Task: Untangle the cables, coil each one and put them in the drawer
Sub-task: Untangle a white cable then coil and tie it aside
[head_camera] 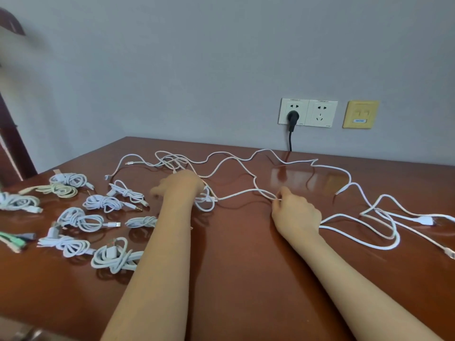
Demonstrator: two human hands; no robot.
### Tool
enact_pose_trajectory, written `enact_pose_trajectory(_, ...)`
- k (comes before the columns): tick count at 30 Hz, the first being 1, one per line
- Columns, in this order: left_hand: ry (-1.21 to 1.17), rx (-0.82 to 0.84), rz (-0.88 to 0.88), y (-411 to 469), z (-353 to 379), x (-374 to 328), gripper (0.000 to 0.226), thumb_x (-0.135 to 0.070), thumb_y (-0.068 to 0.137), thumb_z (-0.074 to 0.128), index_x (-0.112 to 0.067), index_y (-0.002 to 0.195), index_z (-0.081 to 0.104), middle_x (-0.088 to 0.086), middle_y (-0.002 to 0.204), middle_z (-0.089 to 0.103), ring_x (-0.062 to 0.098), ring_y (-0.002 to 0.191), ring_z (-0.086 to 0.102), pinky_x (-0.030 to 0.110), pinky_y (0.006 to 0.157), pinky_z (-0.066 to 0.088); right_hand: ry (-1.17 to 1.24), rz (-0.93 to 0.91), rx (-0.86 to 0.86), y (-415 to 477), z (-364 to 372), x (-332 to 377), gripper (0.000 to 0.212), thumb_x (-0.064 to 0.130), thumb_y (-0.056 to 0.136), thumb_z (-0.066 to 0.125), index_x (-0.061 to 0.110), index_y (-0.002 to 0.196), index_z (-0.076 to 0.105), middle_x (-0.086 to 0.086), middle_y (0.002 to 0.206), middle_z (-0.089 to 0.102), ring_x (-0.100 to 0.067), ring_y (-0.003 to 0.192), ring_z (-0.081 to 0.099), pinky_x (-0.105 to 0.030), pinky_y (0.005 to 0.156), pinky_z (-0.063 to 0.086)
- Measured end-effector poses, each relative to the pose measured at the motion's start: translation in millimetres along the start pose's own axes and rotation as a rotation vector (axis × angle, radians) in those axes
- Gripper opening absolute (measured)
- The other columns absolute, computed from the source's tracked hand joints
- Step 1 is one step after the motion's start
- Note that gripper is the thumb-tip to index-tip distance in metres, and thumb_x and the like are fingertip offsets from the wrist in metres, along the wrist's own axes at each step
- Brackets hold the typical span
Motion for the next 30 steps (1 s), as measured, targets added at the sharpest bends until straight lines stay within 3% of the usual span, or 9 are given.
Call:
enact_pose_trajectory(7,0.012,-0.087,-0.054,-14.4,-7.4,-5.2,0.045,-0.02,0.091,0.039,-0.011,0.136,0.042,0.016,0.144,0.034,0.035,0.132,0.029,0.056,0.107,0.023,0.185,0.144,-0.067,0.9,-5.7,-6.9,0.021,0.019,0.09,0.044,0.014,0.109,0.051,-0.011,0.114,0.052,-0.036,0.1,0.053,-0.033,0.074,0.032)
enact_pose_trajectory(11,-0.055,-0.163,0.096,-22.1,-8.1,-20.0,0.047,-0.022,0.091,0.039,-0.009,0.136,0.042,0.016,0.146,0.033,0.034,0.134,0.028,0.048,0.108,0.024,0.237,0.158,-0.069,2.6,-5.0,-8.7,0.018,0.018,0.09,0.044,0.013,0.107,0.049,-0.011,0.113,0.049,-0.035,0.102,0.051,-0.033,0.072,0.032)
enact_pose_trajectory(15,-0.115,-0.181,0.337,-26.5,3.0,-33.0,0.041,-0.013,0.086,0.043,-0.014,0.127,0.05,0.015,0.135,0.042,0.036,0.127,0.036,0.043,0.102,0.033,0.329,0.124,-0.1,4.5,-4.1,-10.4,0.005,0.017,0.089,0.044,0.014,0.087,0.041,-0.013,0.102,0.054,-0.033,0.09,0.048,-0.034,0.071,0.034)
enact_pose_trajectory(20,0.058,-0.078,0.506,-25.9,22.6,-37.7,0.041,-0.007,0.091,0.043,-0.028,0.125,0.05,0.011,0.133,0.043,0.034,0.128,0.035,0.044,0.105,0.028,0.536,0.167,-0.124,5.6,-7.4,-13.4,0.031,0.023,0.093,0.038,0.013,0.065,0.034,-0.009,0.078,0.051,-0.031,0.078,0.042,-0.034,0.067,0.032)
enact_pose_trajectory(23,0.013,-0.058,0.528,-22.1,30.7,-37.0,0.034,-0.005,0.091,0.041,-0.022,0.115,0.058,0.009,0.128,0.054,0.031,0.121,0.047,0.043,0.101,0.039,0.797,0.257,-0.155,6.1,-11.8,-17.7,0.036,0.023,0.092,0.041,0.013,0.058,0.034,-0.002,0.059,0.04,-0.026,0.07,0.037,-0.036,0.064,0.029)
enact_pose_trajectory(27,-0.073,-0.231,0.592,-27.4,30.8,-45.1,0.032,-0.003,0.09,0.042,-0.016,0.112,0.061,0.008,0.121,0.057,0.029,0.114,0.052,0.035,0.09,0.042,0.932,0.286,-0.215,6.5,-14.0,-19.6,0.037,0.015,0.09,0.042,0.016,0.056,0.029,-0.001,0.055,0.034,-0.021,0.061,0.028,-0.037,0.057,0.025)
enact_pose_trajectory(30,-0.107,-0.319,0.709,-33.3,31.1,-56.1,0.034,-0.001,0.088,0.041,-0.016,0.113,0.059,0.008,0.121,0.055,0.03,0.114,0.05,0.037,0.09,0.039,0.936,0.264,-0.229,9.1,-18.6,-22.3,0.023,0.006,0.087,0.04,0.015,0.067,0.046,-0.001,0.066,0.047,-0.02,0.067,0.039,-0.03,0.065,0.029)
Point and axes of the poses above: each hand's wrist, its own y-axis towards the middle knuckle, its own z-axis out of the palm, x = y × z, the point moved 1 cm from there along y, towards the middle knuckle
